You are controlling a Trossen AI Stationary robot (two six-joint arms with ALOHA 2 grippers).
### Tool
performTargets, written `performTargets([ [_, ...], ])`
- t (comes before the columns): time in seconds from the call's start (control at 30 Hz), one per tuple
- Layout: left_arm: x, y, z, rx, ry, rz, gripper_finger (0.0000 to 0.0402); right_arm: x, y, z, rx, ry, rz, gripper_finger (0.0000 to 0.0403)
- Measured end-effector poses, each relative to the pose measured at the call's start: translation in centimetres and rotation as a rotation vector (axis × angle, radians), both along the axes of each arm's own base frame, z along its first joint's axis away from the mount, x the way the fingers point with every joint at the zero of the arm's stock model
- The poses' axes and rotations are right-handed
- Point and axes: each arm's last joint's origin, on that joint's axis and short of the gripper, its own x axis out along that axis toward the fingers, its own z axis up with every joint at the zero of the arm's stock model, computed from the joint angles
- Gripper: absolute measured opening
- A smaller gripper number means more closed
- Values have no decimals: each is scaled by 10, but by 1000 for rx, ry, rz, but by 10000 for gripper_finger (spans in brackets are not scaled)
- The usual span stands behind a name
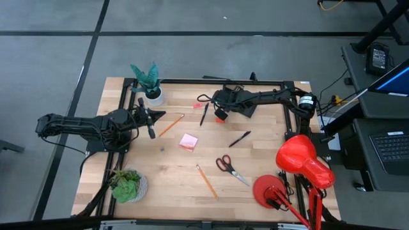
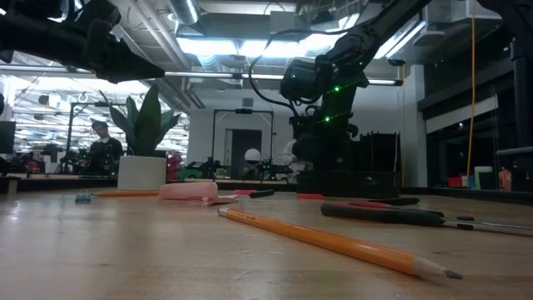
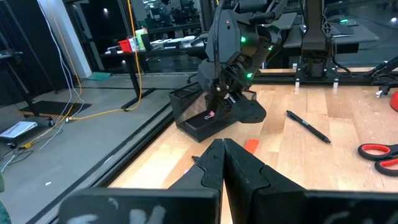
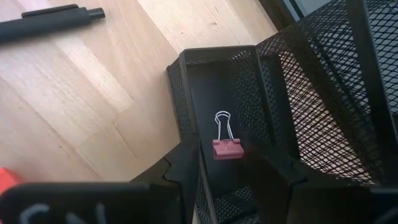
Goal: Pick and place office supplies into organizer
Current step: Put the pink binder clip into the black desk organizer
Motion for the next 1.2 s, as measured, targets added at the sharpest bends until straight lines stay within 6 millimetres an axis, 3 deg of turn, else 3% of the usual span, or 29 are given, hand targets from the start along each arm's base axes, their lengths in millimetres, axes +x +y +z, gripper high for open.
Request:
performTargets([
  [0.57, 0, 0, 0, 0, 0, 0, 4, 11, -4, 31, 26, -12, -9, 120],
  [0.9, 0, 0, 0, -7, -3, 1, 4, 4, -12, 29, 73, -3, -46, 38],
  [1.2, 0, 0, 0, -7, -3, 1, 4, 3, -11, 29, 81, 17, -44, 79],
])
